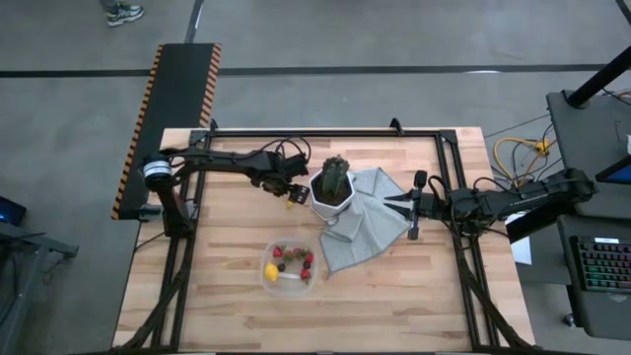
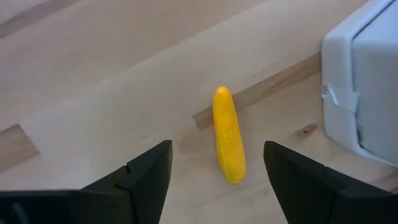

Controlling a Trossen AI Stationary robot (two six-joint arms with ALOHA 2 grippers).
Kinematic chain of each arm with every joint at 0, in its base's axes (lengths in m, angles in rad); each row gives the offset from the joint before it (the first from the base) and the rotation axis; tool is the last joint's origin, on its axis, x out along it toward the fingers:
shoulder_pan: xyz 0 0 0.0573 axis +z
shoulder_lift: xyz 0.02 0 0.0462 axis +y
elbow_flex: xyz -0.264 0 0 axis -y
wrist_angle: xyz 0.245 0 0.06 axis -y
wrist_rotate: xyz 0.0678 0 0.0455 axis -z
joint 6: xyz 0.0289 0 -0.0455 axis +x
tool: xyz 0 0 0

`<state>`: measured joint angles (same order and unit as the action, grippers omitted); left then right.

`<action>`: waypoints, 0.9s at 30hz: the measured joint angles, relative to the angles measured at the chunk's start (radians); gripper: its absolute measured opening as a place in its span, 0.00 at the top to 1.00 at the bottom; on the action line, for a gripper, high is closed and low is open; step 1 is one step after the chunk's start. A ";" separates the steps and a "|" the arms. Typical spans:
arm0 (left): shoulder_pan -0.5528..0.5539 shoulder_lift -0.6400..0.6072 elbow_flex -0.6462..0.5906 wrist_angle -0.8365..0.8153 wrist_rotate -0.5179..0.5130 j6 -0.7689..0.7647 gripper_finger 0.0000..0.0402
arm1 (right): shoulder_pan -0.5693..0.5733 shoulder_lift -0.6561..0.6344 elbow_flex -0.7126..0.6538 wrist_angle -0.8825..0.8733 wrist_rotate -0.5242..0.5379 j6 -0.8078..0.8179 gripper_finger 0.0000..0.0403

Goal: Pick and placing Produce into tupperware
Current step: Put the corn into the transparent plastic container

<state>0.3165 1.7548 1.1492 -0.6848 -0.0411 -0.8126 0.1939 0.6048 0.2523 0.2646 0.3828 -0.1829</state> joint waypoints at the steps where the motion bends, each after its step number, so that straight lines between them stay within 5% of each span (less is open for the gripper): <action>1: -0.002 0.010 0.000 0.004 -0.001 -0.006 0.40 | 0.000 0.000 0.000 0.000 0.000 0.000 0.86; 18: -0.010 0.085 0.003 0.050 0.018 -0.010 0.42 | 0.000 0.000 0.000 -0.006 0.000 0.000 0.86; 27: -0.010 0.090 0.002 0.030 0.009 0.042 0.72 | 0.000 0.000 0.000 -0.006 0.000 0.000 0.86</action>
<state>0.3065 1.8450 1.1514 -0.6549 -0.0317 -0.7711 0.1936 0.6048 0.2523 0.2584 0.3824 -0.1829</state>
